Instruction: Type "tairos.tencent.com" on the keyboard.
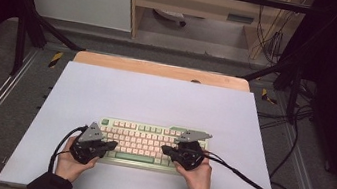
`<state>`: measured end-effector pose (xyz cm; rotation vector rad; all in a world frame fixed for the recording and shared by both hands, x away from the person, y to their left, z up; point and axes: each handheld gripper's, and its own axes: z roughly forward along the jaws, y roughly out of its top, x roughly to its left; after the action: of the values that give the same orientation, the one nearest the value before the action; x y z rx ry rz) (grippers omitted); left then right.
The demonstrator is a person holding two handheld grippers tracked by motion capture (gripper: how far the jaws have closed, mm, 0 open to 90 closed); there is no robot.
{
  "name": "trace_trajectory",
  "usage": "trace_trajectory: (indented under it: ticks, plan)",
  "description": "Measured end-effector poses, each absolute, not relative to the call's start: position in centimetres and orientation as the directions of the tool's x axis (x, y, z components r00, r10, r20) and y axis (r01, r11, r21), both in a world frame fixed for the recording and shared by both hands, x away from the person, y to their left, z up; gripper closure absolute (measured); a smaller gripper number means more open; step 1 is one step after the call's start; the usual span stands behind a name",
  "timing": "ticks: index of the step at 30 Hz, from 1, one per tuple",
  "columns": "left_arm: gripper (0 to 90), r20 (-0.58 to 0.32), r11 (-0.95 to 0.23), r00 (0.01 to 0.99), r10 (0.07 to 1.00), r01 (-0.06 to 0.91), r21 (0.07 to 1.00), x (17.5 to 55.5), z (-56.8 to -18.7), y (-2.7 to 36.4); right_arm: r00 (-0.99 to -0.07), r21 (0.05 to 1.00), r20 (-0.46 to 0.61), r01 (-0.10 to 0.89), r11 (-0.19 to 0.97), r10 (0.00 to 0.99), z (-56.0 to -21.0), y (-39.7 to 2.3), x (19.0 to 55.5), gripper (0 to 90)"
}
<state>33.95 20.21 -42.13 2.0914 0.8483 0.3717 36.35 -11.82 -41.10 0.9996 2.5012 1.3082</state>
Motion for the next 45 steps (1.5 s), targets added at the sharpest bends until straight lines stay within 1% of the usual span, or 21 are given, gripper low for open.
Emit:
trace_trajectory:
  ticks: [14,24,36,45]
  plan:
    - [89.2,-0.043,-0.405,0.708,0.705,0.452,0.795,33.7,-42.2,22.3,-0.761,0.770,0.169,0.499,0.398,0.627,-41.4,-10.3,37.0,90.0]
    - [89.2,-0.049,-0.390,0.691,0.721,0.464,0.796,33.5,-42.3,23.5,-0.752,0.761,0.168,0.510,0.401,0.637,-41.8,-8.6,38.2,90.0]
    - [89.2,-0.054,-0.382,0.685,0.726,0.468,0.797,33.7,-42.4,23.8,-0.731,0.746,0.150,0.525,0.410,0.665,-42.7,-8.3,39.3,90.0]
    - [89.1,-0.054,-0.383,0.686,0.726,0.467,0.797,33.7,-42.4,23.8,-0.730,0.743,0.138,0.524,0.417,0.670,-43.1,-8.2,39.2,90.0]
